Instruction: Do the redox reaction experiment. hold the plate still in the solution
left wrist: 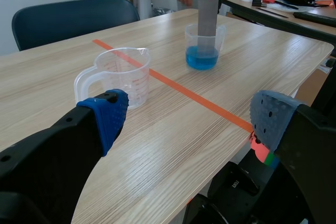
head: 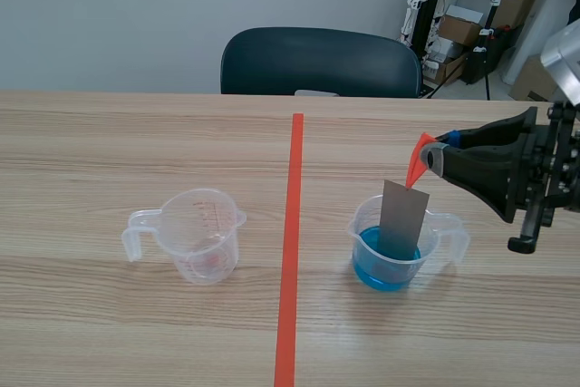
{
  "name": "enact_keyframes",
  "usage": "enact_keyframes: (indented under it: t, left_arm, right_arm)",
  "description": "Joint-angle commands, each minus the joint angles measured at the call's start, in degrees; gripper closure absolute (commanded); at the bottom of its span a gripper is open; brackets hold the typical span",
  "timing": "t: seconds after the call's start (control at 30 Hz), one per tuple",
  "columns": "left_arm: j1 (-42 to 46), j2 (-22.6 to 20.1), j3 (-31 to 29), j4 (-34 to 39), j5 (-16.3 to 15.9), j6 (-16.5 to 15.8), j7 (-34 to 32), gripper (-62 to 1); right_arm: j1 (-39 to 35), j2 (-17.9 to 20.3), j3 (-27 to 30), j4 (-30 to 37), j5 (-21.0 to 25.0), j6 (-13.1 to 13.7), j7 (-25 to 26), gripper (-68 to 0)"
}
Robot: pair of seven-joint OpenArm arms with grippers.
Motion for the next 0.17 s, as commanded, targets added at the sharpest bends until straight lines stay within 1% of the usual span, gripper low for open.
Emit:
enact_keyframes:
  t: [0.0,0.13]
  left_arm:
    - [0.5,0.1,-0.1,0.7,-0.3,-0.1,-2.6,-49.1]
    - [0.5,0.1,-0.1,0.7,-0.3,-0.1,-2.6,-49.1]
  right_arm:
    - [0.7,0.6,0.7,0.5,0.3,0.0,1.1,-0.2]
    - [0.7,0.6,0.7,0.5,0.3,0.0,1.5,-0.2]
